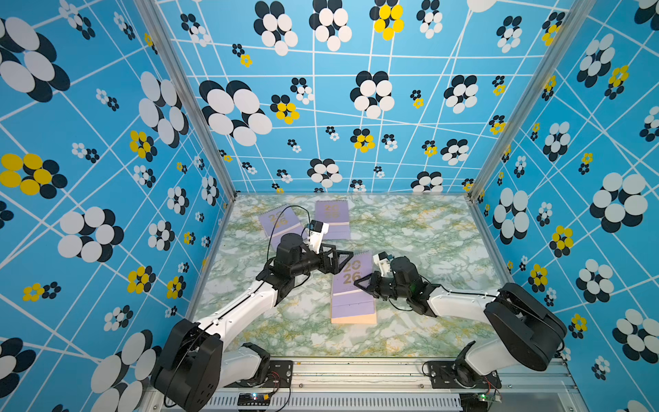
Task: Stack the calendars
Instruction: Place the calendar at the calendar.
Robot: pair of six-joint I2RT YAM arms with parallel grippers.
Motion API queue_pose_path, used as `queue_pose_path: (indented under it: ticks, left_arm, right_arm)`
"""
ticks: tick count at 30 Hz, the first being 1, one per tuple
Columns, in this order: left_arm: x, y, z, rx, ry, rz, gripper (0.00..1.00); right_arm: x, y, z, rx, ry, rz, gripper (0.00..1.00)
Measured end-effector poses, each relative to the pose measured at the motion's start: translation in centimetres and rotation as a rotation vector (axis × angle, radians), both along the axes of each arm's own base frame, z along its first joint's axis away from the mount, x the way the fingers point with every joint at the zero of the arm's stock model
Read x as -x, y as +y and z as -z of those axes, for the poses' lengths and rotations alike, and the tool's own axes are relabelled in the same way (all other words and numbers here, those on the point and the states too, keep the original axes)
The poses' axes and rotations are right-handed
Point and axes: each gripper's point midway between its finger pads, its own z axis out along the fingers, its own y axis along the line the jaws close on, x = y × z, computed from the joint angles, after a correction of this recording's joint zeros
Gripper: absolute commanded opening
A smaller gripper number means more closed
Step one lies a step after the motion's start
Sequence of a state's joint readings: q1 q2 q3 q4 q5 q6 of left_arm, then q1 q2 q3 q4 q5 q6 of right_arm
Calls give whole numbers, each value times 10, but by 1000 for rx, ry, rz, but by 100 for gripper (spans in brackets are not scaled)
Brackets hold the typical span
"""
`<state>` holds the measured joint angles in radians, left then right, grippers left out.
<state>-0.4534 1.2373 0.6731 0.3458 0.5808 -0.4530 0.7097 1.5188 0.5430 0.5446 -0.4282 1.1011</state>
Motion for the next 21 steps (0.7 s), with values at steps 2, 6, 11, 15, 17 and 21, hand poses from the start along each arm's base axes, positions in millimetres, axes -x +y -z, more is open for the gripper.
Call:
queue_pose_path:
  ticks: [2, 6, 11, 15, 17, 21]
  left_arm:
    - [0, 0, 2, -2, 4, 1, 100]
    - [0, -2, 4, -4, 9, 6, 99]
    - [2, -7, 5, -3, 11, 22, 100]
    - [4, -14, 10, -2, 21, 39, 99]
    - [6, -18, 13, -3, 29, 49, 100]
    - [8, -25, 17, -4, 32, 67, 100]
  right_arm:
    - [-1, 1, 1, -5, -2, 2, 0]
    - [-2, 2, 1, -10, -2, 4, 0]
    - [-2, 2, 2, -10, 0, 4, 0]
    - [-2, 1, 3, 1, 0, 4, 0]
    - [-1, -1, 3, 10, -6, 3, 0]
    - [1, -5, 2, 33, -8, 4, 3]
